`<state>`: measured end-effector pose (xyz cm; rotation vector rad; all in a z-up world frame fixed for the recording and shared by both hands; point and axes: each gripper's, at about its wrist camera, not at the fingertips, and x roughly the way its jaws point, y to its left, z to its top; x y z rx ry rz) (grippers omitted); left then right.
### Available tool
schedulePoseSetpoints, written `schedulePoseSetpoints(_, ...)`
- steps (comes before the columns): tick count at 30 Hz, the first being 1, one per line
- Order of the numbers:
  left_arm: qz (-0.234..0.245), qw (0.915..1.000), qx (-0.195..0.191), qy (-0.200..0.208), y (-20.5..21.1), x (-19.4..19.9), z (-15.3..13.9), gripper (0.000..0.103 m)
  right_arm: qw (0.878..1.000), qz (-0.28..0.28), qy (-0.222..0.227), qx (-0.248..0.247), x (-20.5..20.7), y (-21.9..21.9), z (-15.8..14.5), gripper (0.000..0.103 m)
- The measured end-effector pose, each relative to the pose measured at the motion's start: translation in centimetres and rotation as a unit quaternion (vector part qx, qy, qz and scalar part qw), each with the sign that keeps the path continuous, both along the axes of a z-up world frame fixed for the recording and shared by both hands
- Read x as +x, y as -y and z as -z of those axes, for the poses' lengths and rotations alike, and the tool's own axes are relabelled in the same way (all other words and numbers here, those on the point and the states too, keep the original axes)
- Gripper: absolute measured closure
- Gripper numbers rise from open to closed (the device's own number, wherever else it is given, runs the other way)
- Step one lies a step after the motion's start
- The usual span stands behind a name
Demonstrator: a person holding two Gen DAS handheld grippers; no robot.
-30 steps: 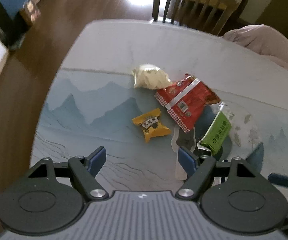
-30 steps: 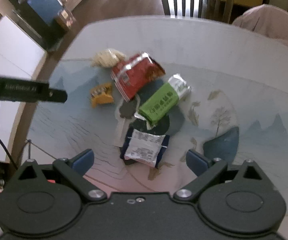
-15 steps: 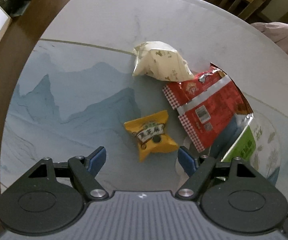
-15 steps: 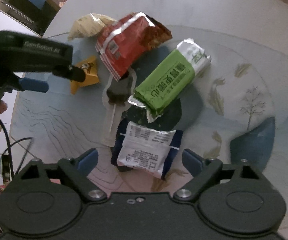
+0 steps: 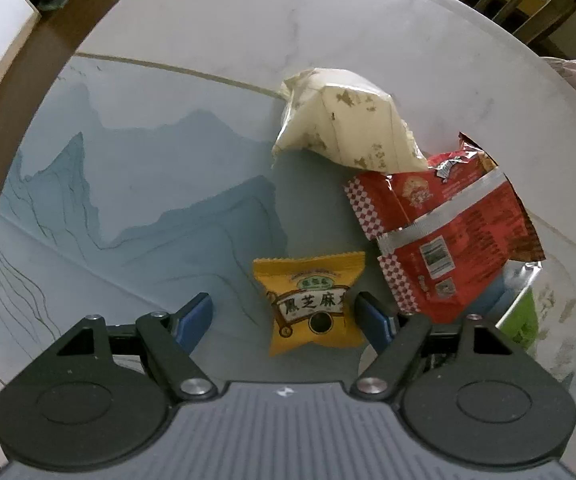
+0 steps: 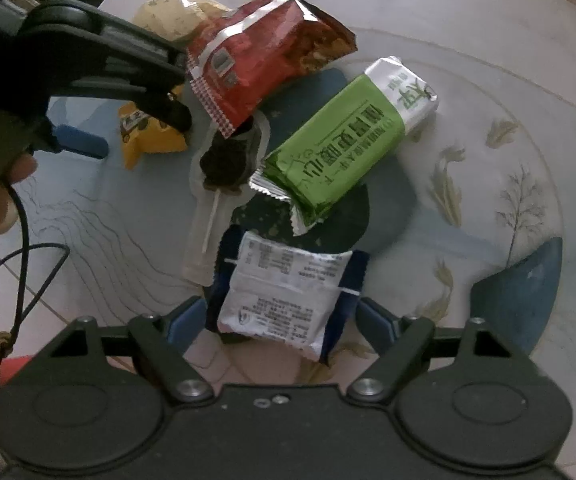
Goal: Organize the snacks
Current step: 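Grasp yellow square snack with left tool while right tool grasps white packet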
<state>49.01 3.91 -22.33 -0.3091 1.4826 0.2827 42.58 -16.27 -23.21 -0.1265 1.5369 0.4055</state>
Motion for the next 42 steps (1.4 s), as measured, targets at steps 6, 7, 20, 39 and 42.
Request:
schedulePoseSetpoints(6, 0.021, 0.9996, 0.018, 0.009, 1.4, -0.2, -0.3, 0.036, 1.000, -0.017, 0.018, -0.019, -0.8, -1.0, -0.2, 0.027)
schedulePoseSetpoints(7, 0.026, 0.9994, 0.019, 0.011, 1.6, -0.3, -0.5, 0.040, 0.999, -0.020, 0.024, -0.022, -0.8, -1.1, -0.4, 0.031)
schedulePoseSetpoints(20, 0.030, 0.9988, 0.029, 0.026, 2.0, -1.4, -1.4, 0.069, 0.999, -0.016, 0.039, 0.009, -1.9, -0.4, -2.2, 0.074)
schedulePoseSetpoints(39, 0.017, 0.9988, 0.026, 0.039, -0.2, -4.6, -3.2, 0.069, 0.999, -0.018, 0.037, -0.005, -0.4, -1.0, -0.7, 0.013)
schedulePoseSetpoints(42, 0.015, 0.9988, 0.026, 0.038, -0.5, -4.8, -3.1, 0.069, 0.998, -0.038, 0.036, -0.029, -1.0, -2.4, 0.1, 0.012)
